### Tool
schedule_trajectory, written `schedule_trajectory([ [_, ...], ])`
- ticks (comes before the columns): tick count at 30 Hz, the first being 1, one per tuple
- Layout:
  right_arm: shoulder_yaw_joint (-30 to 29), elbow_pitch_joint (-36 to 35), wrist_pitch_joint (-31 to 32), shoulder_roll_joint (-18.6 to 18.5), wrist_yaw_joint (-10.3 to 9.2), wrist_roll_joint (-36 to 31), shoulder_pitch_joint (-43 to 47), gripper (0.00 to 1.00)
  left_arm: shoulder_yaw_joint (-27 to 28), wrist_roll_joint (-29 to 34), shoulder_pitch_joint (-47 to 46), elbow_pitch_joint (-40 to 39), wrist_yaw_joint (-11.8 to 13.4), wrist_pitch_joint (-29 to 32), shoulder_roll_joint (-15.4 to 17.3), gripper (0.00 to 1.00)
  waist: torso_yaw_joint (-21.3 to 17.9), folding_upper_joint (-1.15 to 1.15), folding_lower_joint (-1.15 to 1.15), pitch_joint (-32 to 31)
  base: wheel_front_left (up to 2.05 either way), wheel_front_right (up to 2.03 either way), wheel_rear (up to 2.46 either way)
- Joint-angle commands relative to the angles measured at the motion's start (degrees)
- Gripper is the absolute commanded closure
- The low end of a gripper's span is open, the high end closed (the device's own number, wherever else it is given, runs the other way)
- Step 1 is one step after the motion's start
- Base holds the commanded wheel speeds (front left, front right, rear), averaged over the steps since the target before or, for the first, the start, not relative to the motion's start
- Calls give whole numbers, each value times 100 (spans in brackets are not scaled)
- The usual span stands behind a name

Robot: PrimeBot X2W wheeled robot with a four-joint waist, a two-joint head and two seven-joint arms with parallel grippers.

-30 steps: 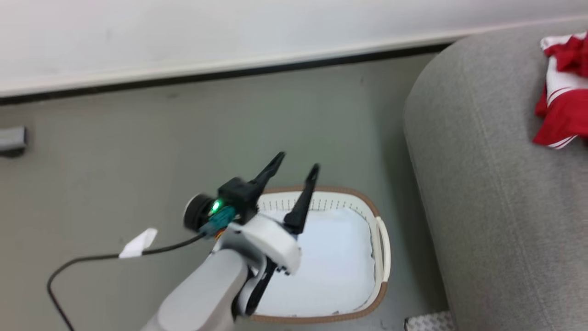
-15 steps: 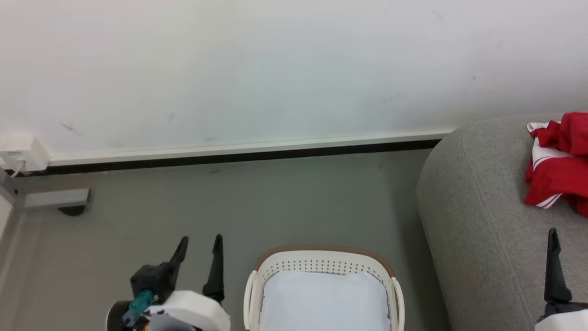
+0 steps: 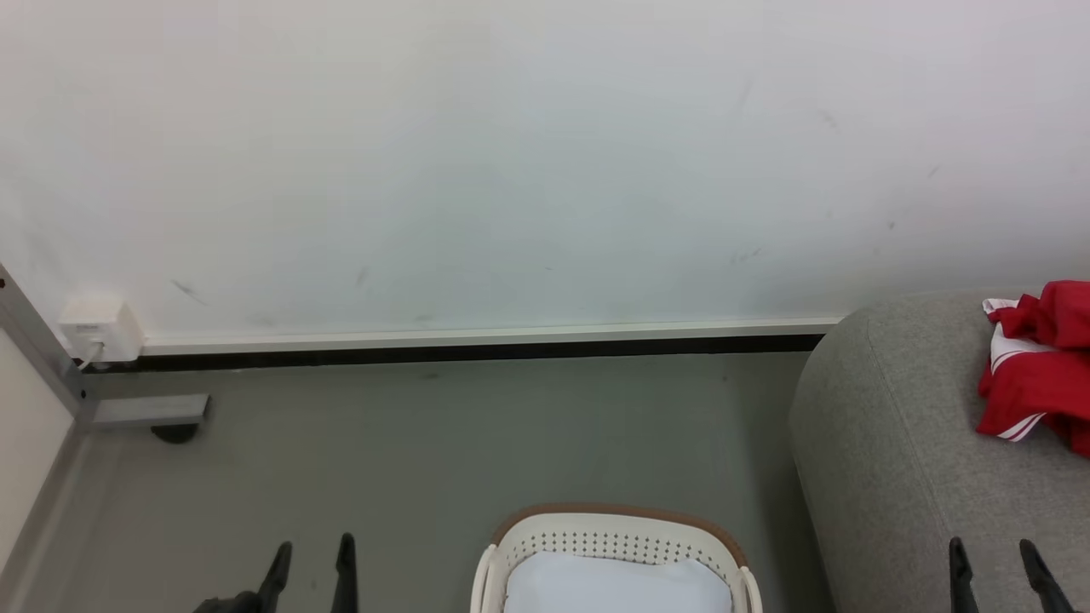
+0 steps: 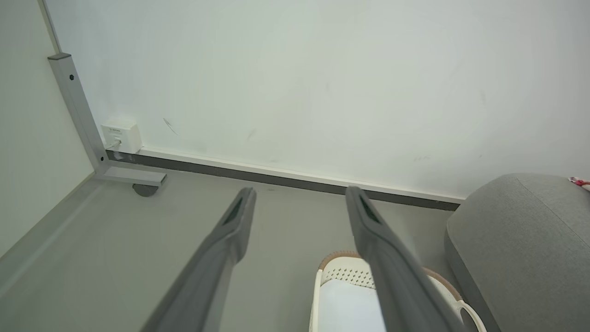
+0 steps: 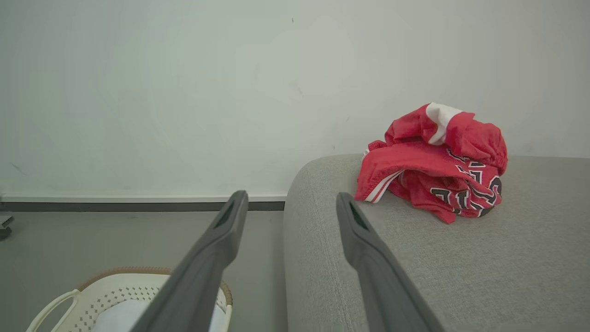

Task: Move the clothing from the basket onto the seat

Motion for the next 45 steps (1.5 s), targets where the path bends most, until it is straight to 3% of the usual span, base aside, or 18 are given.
schedule_trajectory([
  [1, 16, 32, 5, -7, -15, 44, 63, 0, 52, 102, 66, 10, -33, -4, -16, 0, -18, 0, 2, -15, 0, 0, 0],
  [9, 260, 203, 5, -9, -15, 167, 37, 0, 460, 508, 125, 10, -419, -4, -209, 0, -37, 0, 2, -63, 0, 0, 0],
  [16, 399, 254, 5, -7, -15, 228, -69, 0, 558, 701, 83, 47, -600, -4, -281, 0, -53, 0, 2, -61, 0, 0, 0],
  [34, 528, 352, 5, -7, -15, 220, -230, 0, 435, 610, -3, 92, -616, -4, -306, 0, -1, 0, 2, -39, 0, 0, 0],
  [35, 534, 332, 0, 4, 0, 198, -190, 100, 427, 634, 25, 91, -618, 0, -321, 100, 0, 0, 2, -38, 0, 0, 0],
  [40, 537, 558, 19, 70, 0, 227, -65, 100, 401, 607, 139, 327, -619, 30, -353, 100, 0, 0, 2, -36, 0, 0, 0],
  [45, 480, 575, 202, 71, -1, 777, -163, 100, 499, 82, 58, 338, -645, 204, -352, 100, -2, 0, 2, -23, 0, 0, 0],
])
